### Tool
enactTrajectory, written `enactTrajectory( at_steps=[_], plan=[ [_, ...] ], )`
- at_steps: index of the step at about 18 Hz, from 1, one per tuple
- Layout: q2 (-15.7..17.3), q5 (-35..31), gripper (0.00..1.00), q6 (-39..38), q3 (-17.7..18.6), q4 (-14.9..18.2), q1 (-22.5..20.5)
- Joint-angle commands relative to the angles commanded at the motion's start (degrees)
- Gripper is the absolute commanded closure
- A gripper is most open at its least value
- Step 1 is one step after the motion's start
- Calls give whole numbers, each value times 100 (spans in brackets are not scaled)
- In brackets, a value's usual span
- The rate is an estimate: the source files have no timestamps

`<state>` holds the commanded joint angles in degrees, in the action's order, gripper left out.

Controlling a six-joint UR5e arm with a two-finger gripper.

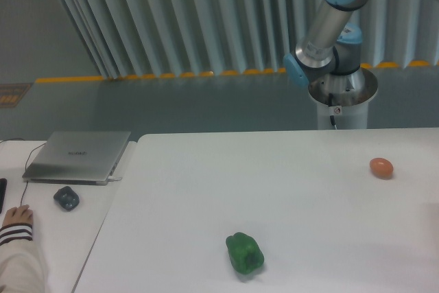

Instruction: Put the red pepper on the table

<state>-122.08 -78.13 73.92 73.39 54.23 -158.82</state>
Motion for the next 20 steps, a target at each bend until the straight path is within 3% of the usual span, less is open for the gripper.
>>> enactTrajectory(
  at_steps=[5, 12, 20],
  plan=[
    [-158, -404, 0, -395, 70, -334, 149],
    [-237, -378, 0, -642, 281, -334, 150],
    [-290, -369, 0, -817, 273, -334, 150]
  ],
)
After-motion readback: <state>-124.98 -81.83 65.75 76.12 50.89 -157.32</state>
